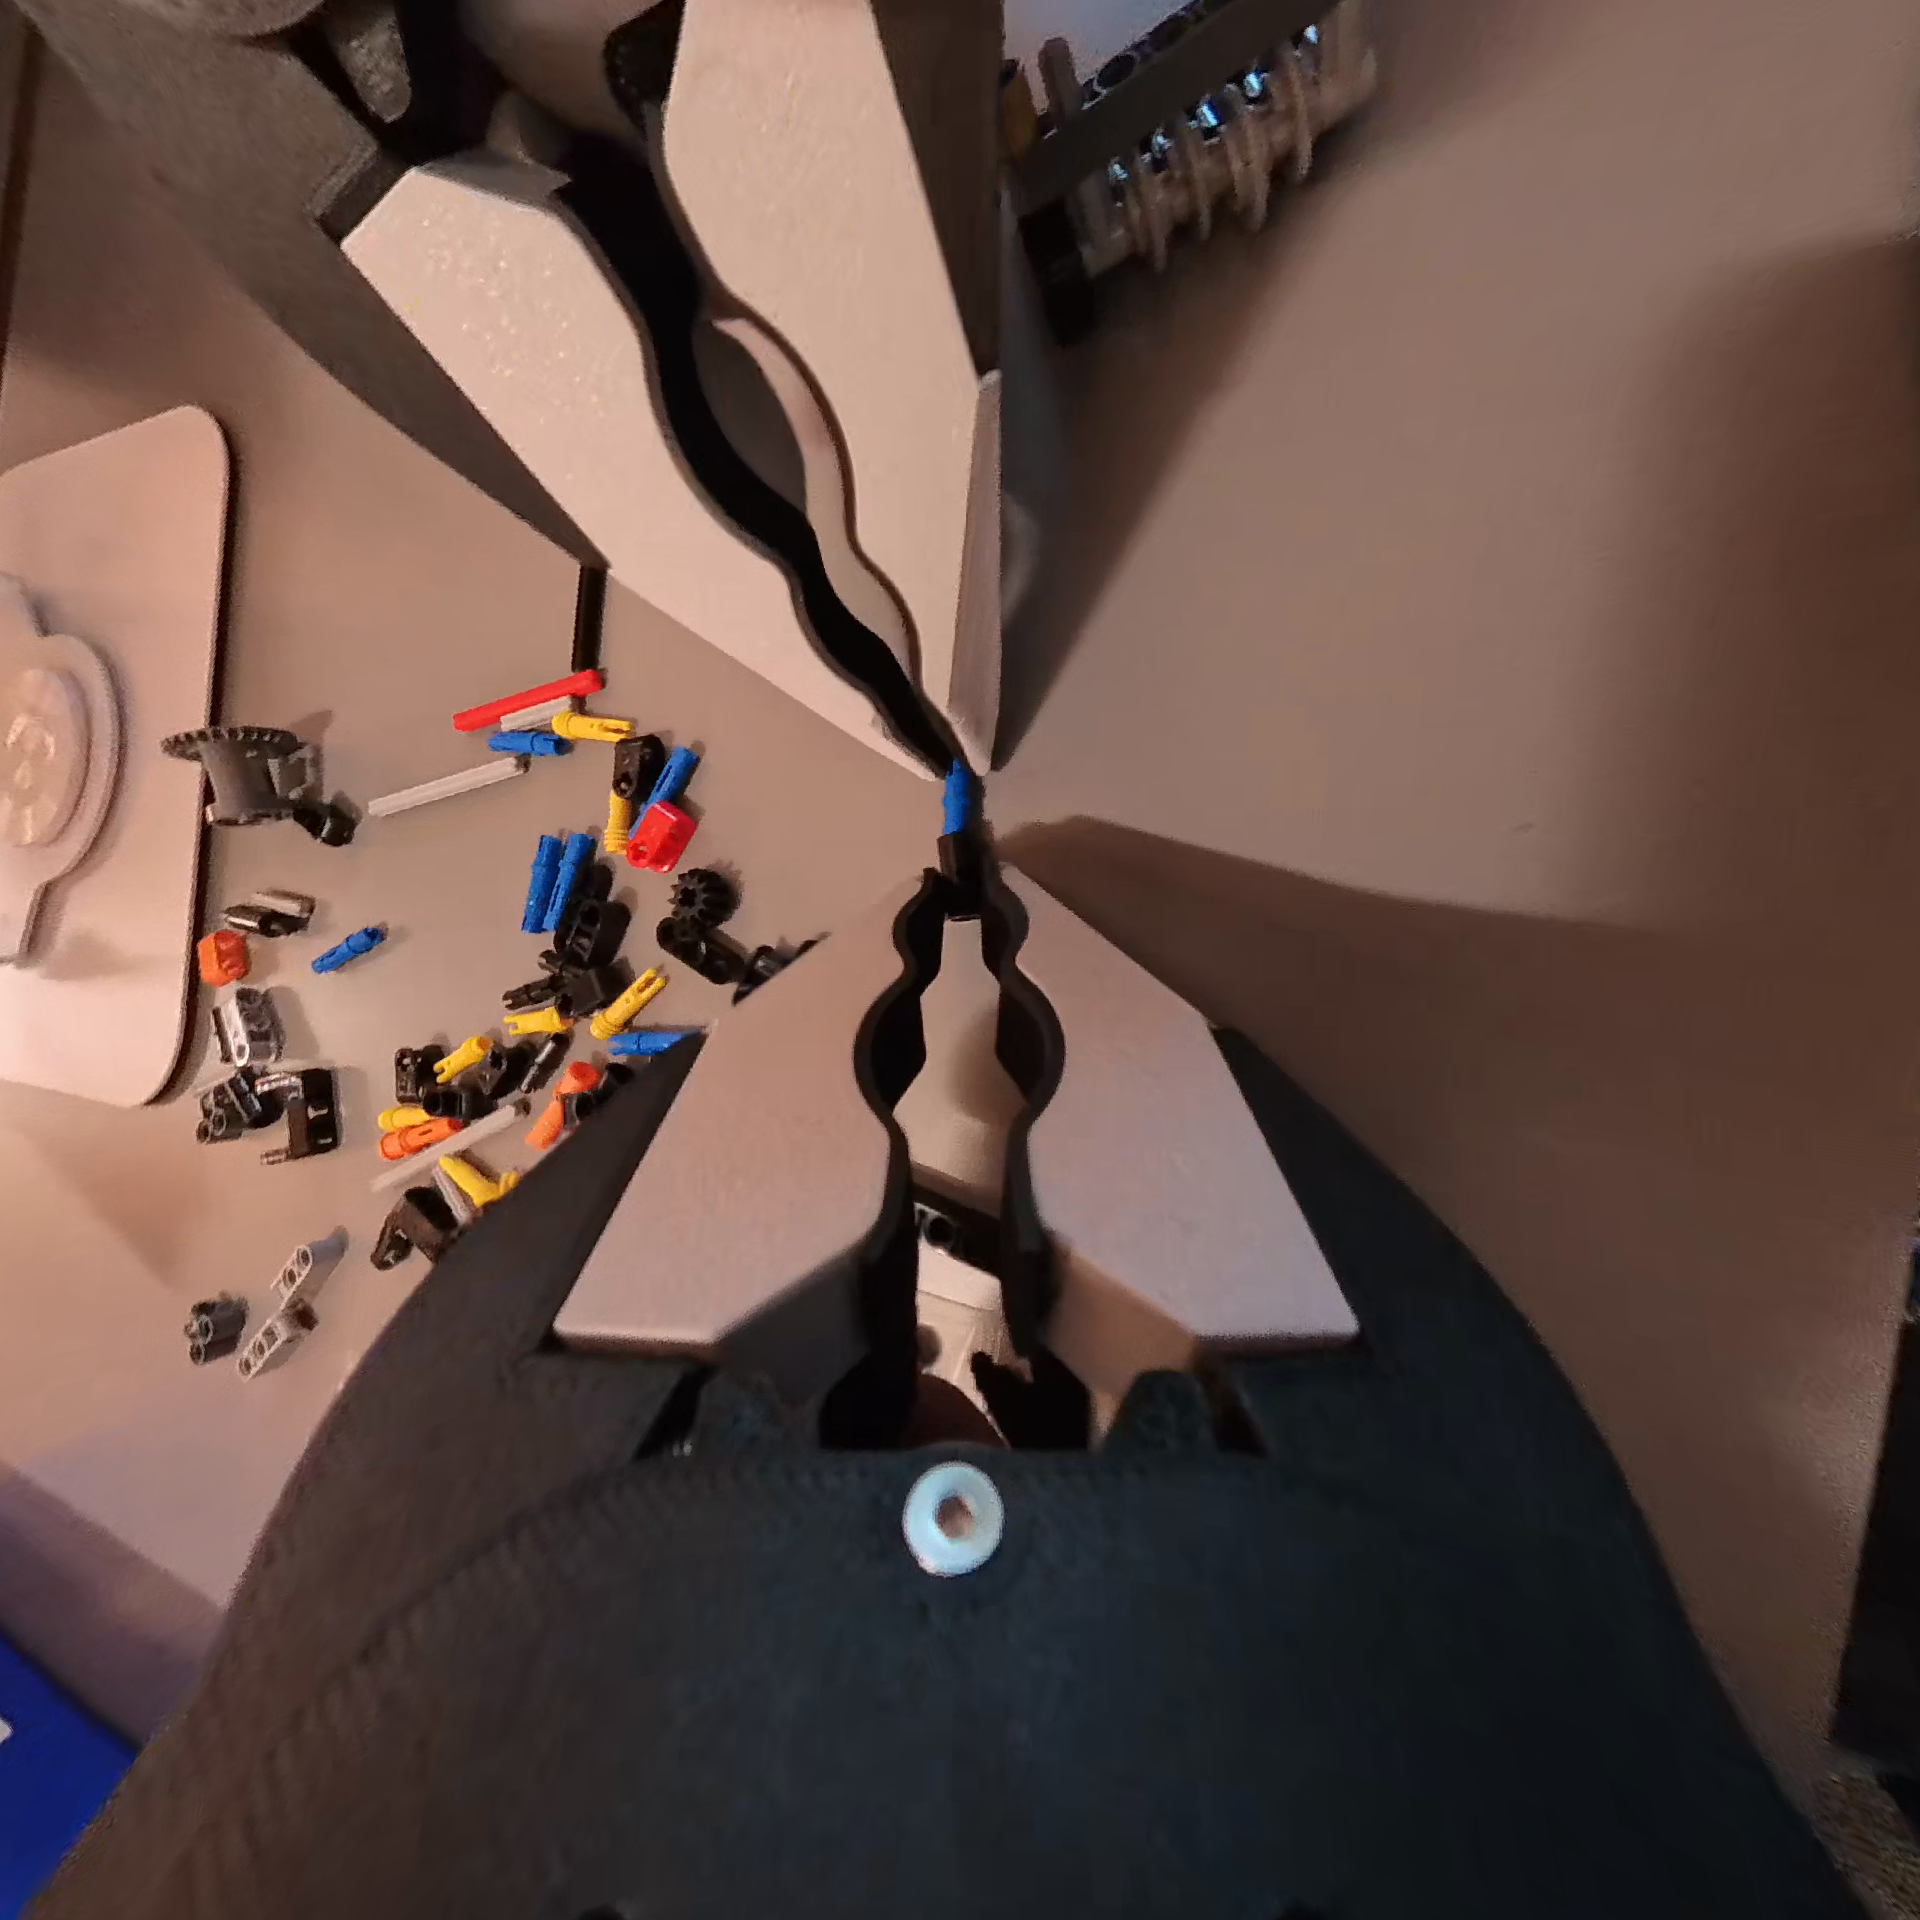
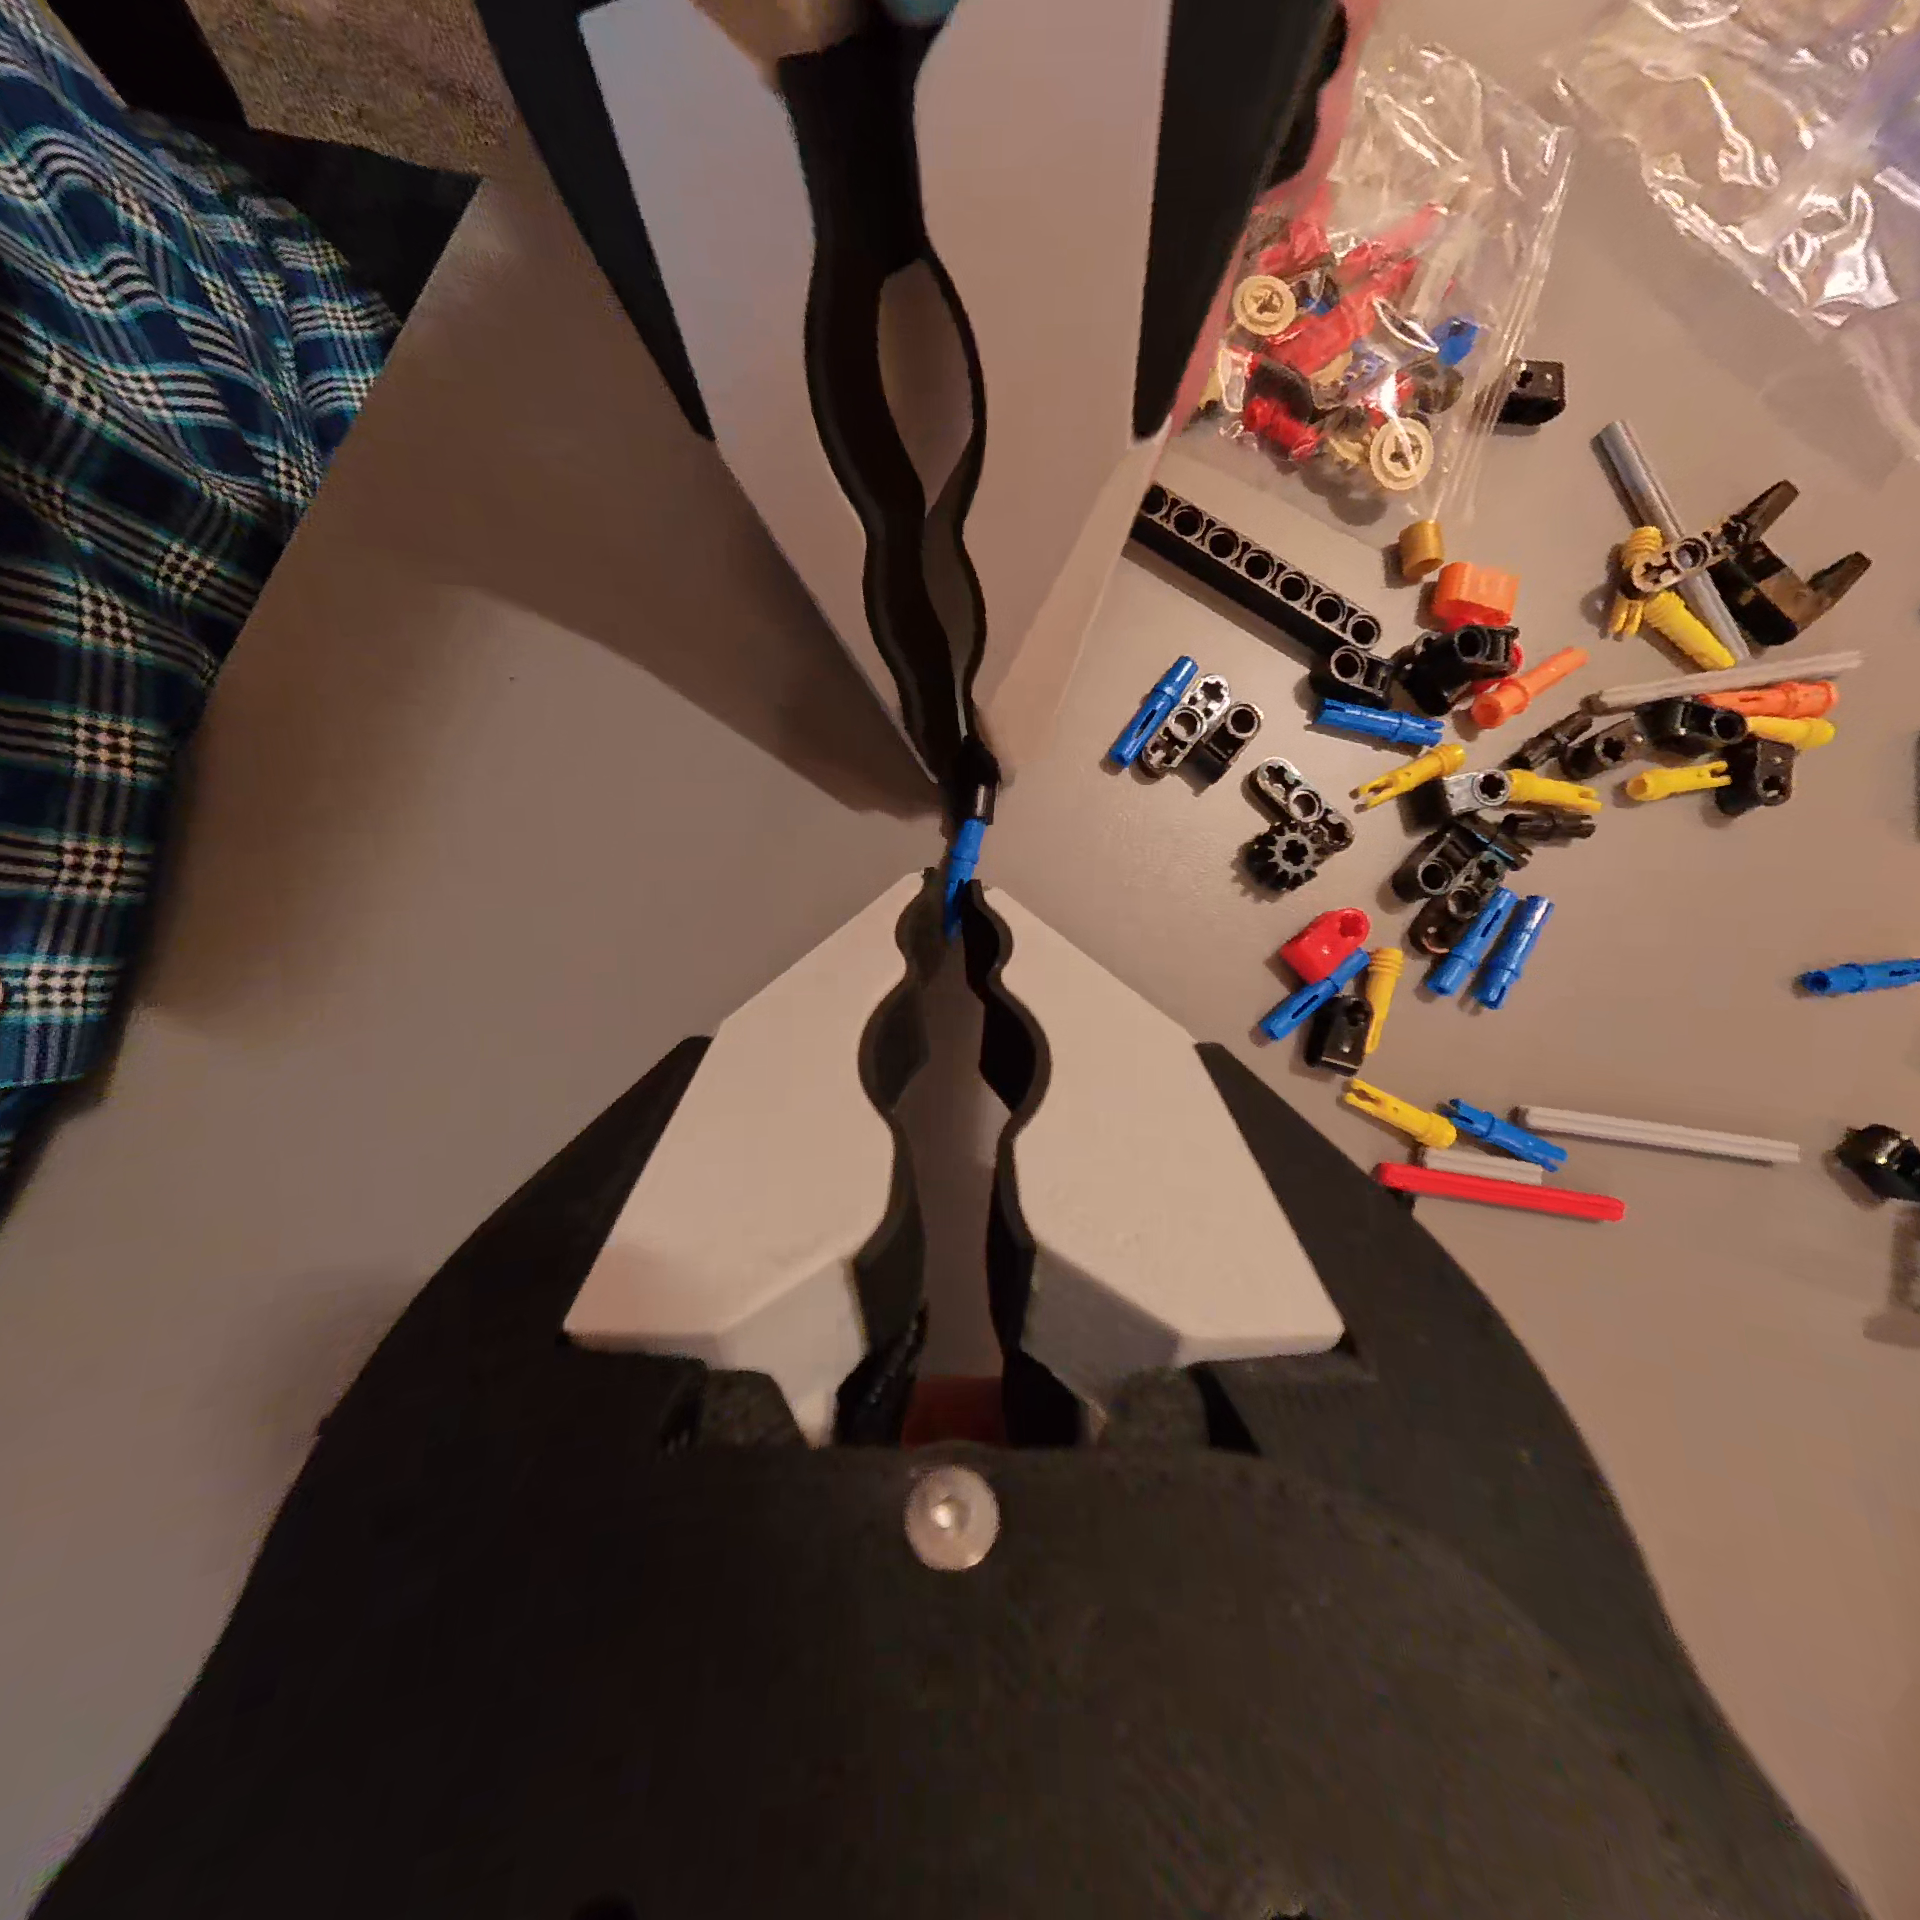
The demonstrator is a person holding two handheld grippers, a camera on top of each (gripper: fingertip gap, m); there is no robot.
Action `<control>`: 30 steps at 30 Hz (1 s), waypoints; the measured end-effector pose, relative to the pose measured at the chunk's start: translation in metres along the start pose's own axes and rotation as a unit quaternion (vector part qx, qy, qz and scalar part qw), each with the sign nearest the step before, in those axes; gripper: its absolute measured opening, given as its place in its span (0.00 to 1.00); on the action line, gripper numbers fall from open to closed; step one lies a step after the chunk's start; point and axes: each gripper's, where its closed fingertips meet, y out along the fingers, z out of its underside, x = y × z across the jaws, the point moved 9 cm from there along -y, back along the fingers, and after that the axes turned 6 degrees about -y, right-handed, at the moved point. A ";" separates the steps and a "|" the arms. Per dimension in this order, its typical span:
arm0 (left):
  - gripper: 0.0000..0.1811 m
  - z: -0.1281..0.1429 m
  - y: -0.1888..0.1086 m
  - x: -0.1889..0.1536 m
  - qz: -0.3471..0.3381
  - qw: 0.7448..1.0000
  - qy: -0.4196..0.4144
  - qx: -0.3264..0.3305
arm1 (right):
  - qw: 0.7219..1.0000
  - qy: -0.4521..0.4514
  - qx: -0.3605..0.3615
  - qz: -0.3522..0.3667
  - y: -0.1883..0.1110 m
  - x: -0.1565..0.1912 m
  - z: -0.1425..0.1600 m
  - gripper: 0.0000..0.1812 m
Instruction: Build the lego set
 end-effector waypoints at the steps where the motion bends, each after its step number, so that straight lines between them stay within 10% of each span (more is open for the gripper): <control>1: 0.02 0.000 0.000 0.001 0.006 1.000 0.007 -0.001 | 1.000 -0.003 0.001 -0.002 0.000 0.000 0.000 0.00; 30: 0.02 -0.002 0.004 0.011 0.070 0.997 0.027 -0.010 | 1.000 -0.031 -0.001 -0.007 0.002 -0.002 -0.003 0.00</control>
